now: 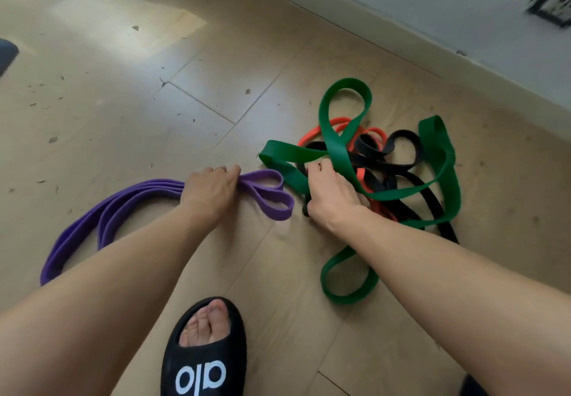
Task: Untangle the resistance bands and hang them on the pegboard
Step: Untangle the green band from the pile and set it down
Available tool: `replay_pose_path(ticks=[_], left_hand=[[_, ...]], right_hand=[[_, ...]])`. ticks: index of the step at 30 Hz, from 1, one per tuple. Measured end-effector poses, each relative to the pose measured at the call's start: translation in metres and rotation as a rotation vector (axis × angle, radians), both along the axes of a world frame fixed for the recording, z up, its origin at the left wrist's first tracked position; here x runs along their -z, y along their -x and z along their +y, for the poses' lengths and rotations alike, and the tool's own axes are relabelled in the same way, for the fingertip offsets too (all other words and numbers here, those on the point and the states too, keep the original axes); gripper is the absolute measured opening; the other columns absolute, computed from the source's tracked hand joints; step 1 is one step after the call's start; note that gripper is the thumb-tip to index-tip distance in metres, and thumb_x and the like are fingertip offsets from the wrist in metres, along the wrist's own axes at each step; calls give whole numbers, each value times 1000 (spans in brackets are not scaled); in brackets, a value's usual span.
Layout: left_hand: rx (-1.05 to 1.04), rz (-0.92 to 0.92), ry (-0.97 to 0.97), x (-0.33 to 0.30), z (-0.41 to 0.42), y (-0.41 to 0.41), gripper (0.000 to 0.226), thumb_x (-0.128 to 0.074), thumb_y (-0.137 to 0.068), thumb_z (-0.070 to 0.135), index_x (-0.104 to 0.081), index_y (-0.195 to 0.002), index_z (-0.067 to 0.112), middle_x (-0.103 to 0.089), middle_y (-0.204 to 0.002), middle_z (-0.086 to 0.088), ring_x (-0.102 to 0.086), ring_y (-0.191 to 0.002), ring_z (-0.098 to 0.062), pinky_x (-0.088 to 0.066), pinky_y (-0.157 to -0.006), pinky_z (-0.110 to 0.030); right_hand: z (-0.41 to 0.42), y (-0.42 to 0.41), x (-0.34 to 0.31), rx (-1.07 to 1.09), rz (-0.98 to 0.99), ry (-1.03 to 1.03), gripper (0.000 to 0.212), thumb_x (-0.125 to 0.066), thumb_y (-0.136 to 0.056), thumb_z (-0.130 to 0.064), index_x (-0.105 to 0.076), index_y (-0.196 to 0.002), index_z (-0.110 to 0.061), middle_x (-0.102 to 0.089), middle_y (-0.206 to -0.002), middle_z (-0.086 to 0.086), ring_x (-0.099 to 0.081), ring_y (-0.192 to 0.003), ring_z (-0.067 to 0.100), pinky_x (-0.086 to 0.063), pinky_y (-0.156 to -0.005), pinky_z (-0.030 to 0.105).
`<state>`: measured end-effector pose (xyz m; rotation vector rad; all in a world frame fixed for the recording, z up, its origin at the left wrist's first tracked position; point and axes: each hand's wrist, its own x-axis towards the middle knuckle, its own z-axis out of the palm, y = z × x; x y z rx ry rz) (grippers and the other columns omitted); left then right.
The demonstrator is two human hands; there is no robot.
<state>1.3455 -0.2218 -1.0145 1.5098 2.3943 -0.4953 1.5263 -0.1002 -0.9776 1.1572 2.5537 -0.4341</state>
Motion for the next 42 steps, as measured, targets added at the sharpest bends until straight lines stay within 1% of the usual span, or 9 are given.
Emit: replay_pose_path(ticks=[3, 7, 11, 15, 20, 26, 31, 37, 42], left_hand=[[-28, 28, 49, -1, 3, -10, 25, -48, -101, 23, -41, -124, 16, -61, -123, -10, -60, -109, -29, -47, -80, -38], [-41, -20, 108, -31, 10, -32, 67, -68, -86, 42, -33, -137, 14, -54, -135, -10, -54, -124, -30, -44, -101, -41], [55, -114, 148, -101, 19, -56, 102, -77, -78, 50, -16, -154, 21, -44, -149, -10, -45, -135, -30, -41, -110, -41], [68, -377, 35, -205, 32, -97, 112, -82, -79, 47, -8, -159, 23, -39, -154, -17, -46, -134, -34, -42, -110, -41], [207, -596, -217, -328, 38, -177, 119, -85, -70, 56, -8, -158, 32, -39, -155, -15, -41, -140, -28, -37, -113, -38], [284, -826, -449, -396, 36, -271, 75, -70, -90, 41, -27, -152, 38, -57, -140, 8, -54, -126, -12, -40, -106, -33], [188, -885, -650, -391, 23, -292, 23, -60, -95, 33, -59, -116, 23, -71, -104, 0, -69, -98, -19, -55, -94, -50], [173, -1099, -471, -392, 3, -289, 45, -63, -93, 1, -53, -133, 18, -72, -118, -6, -71, -107, -22, -55, -101, -44], [216, -1229, -374, -399, 0, -284, 67, -78, -81, 14, -48, -139, 26, -69, -122, -5, -69, -112, -19, -56, -98, -37]], right_hand=[[12, -18, -20, 162, 41, 71, 41, -70, -87, -14, -54, -124, -10, -57, -120, 11, -62, -110, 35, -53, -83, 42], [31, -60, -76, 336, 159, 154, 18, -64, -84, -11, -68, -102, -11, -66, -103, 11, -63, -93, 34, -51, -72, 35], [43, -106, -141, 414, 330, -28, 15, -56, -86, -2, -56, -98, -11, -53, -104, 8, -55, -90, 31, -40, -65, 36], [43, -152, -219, 525, 508, -208, 24, -53, -90, 1, -51, -113, -6, -50, -117, 11, -50, -89, 27, -40, -72, 37], [15, -201, -315, 359, 605, -389, 20, -56, -93, -9, -52, -113, -8, -51, -119, 10, -55, -92, 29, -48, -79, 39], [-31, -245, -390, 236, 855, -498, 32, -58, -94, -11, -57, -125, -8, -48, -122, 9, -52, -92, 17, -43, -82, 23], [-60, -260, -389, 306, 913, -302, 31, -58, -94, -16, -62, -124, -13, -64, -117, 6, -59, -104, 20, -48, -91, 29], [-63, -263, -380, 343, 876, 24, 24, -68, -80, -10, -70, -101, -21, -65, -89, -5, -61, -84, 12, -46, -67, 22], [-65, -264, -391, 330, 1014, 316, 42, -66, -74, 4, -64, -110, -19, -63, -95, 4, -66, -87, 19, -55, -69, 30]])
